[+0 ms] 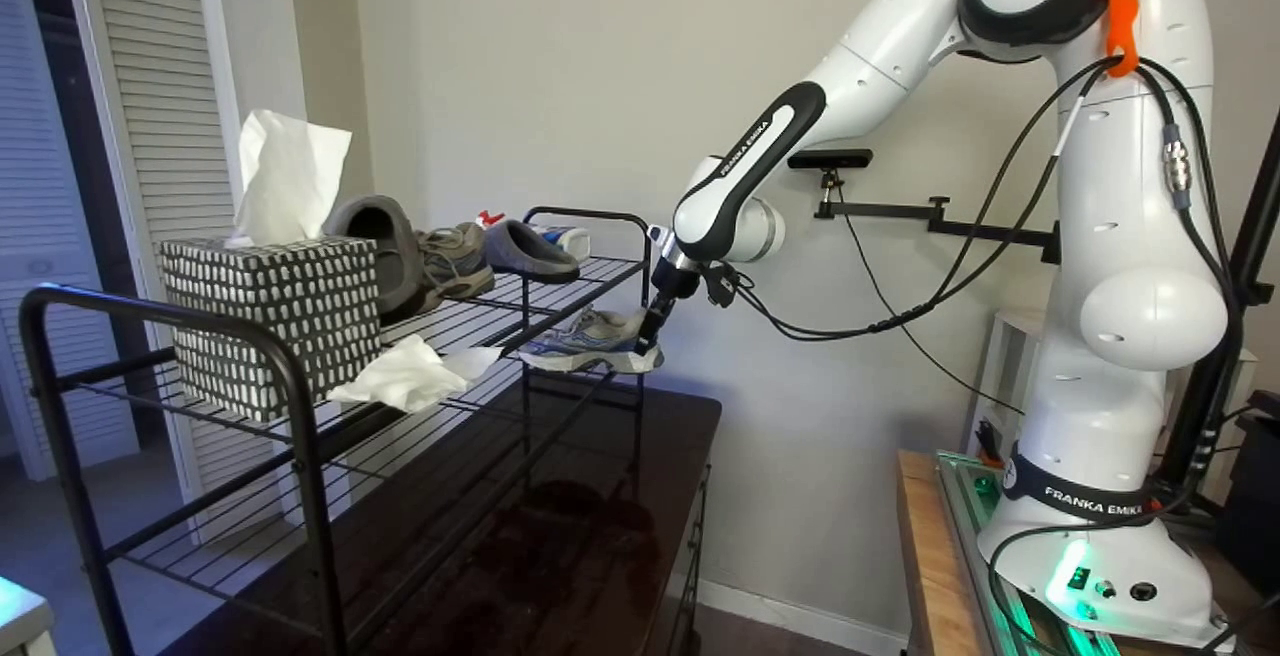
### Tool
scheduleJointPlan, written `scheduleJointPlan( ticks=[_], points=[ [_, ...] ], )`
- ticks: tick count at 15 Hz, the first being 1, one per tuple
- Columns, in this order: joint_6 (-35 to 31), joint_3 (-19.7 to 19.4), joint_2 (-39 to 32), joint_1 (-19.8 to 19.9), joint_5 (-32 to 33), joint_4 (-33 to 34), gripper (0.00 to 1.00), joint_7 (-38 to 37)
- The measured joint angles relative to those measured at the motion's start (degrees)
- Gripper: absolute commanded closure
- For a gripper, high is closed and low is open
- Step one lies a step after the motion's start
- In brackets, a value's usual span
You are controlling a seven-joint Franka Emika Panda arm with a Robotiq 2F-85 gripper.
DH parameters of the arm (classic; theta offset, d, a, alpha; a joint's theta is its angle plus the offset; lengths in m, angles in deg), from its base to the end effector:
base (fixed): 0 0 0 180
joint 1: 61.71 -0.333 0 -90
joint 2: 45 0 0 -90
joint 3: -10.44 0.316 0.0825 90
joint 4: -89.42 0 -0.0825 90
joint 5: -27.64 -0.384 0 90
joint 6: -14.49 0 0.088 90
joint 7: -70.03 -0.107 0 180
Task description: Shift one sneaker to the bottom shelf
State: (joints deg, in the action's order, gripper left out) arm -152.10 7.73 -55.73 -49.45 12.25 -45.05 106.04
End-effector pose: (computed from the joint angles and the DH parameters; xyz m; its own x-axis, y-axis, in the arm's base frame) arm 0.5233 -0.1565 0.2914 0.9222 0.1281 0.3650 0.1026 -0.9908 0.0885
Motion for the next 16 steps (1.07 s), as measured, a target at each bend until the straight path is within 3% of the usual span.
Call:
scheduleJointPlan(
  ticks=[7, 16],
  points=[
    [0.0, 3.3, 0.1, 0.3, -10.7, 4.0, 0.53, -2.3],
    [-2.8, 1.0, -3.6, -0.8, -6.3, 5.7, 0.53, -3.9]
  ],
)
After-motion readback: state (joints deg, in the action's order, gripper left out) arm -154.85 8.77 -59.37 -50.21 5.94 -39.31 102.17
